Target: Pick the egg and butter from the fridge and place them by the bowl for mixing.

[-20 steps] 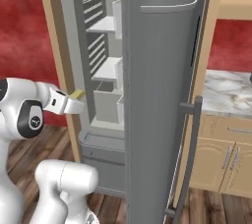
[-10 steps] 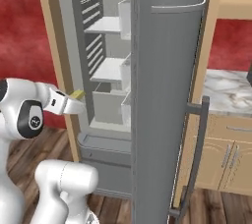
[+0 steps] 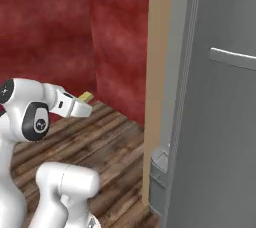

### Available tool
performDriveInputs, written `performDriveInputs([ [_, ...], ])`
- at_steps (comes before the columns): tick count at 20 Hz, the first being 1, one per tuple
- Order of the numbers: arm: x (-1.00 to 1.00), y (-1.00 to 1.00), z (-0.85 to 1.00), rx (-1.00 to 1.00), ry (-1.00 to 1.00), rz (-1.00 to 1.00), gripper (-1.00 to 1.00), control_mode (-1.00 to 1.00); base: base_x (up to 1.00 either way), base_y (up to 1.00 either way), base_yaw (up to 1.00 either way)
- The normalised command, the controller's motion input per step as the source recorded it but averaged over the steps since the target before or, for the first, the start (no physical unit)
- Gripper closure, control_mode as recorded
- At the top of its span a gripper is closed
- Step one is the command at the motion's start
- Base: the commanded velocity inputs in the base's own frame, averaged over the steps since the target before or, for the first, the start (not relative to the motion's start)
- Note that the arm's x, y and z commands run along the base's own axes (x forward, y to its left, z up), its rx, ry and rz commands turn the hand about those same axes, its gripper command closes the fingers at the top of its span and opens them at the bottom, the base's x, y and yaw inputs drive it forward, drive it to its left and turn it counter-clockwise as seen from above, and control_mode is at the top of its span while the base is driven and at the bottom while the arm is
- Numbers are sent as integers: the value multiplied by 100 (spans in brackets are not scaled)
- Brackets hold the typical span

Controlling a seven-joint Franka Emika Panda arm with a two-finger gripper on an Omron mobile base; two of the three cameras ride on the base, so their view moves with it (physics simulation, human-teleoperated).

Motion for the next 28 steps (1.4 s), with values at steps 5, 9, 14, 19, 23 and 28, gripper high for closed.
performDriveInputs([
  [5,0,0,0,0,0,0,100,100,0,21,96],
  [9,0,0,0,0,0,0,100,100,0,28,93],
  [14,0,0,0,0,0,0,100,100,3,28,89],
  [19,0,0,0,0,0,0,100,100,91,14,55],
  [23,0,0,0,0,0,0,100,100,100,11,30],
  [28,0,0,0,0,0,0,100,100,100,13,31],
])
